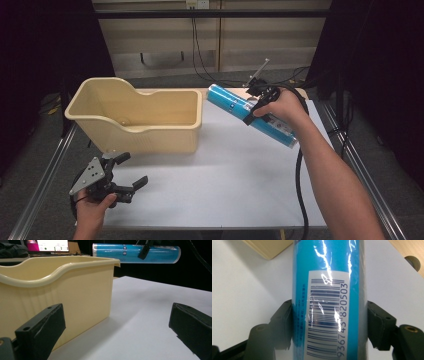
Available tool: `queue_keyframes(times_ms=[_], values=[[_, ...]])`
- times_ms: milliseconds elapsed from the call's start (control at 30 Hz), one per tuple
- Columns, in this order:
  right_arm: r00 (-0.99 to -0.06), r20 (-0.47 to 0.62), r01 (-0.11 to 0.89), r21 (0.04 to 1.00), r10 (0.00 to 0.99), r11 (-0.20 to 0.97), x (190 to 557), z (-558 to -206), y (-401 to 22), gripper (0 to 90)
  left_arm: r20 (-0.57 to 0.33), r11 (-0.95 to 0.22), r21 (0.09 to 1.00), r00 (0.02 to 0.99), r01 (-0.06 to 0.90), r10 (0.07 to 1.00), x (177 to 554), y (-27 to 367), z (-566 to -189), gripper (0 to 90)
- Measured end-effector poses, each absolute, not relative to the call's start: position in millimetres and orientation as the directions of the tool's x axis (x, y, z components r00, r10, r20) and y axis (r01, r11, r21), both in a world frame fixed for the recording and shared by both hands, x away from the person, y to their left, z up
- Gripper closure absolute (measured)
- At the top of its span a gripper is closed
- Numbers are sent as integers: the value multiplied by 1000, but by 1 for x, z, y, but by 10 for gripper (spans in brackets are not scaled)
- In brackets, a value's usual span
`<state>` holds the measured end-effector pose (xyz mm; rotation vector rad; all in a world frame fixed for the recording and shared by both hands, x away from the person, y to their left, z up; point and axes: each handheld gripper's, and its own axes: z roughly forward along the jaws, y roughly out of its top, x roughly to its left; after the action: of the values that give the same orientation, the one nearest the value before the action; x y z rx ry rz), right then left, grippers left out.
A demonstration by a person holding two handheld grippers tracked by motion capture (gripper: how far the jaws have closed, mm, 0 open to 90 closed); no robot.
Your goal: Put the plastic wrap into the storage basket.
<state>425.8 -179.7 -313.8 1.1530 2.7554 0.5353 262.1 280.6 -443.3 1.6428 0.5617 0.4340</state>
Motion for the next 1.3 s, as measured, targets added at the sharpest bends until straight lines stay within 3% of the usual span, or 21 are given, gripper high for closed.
queue_keyframes(times_ms=[1300], values=[[-736, -5, 607, 440, 677, 662, 436, -257, -150, 323, -51, -88, 989, 822, 122, 567, 262, 276, -443, 4]])
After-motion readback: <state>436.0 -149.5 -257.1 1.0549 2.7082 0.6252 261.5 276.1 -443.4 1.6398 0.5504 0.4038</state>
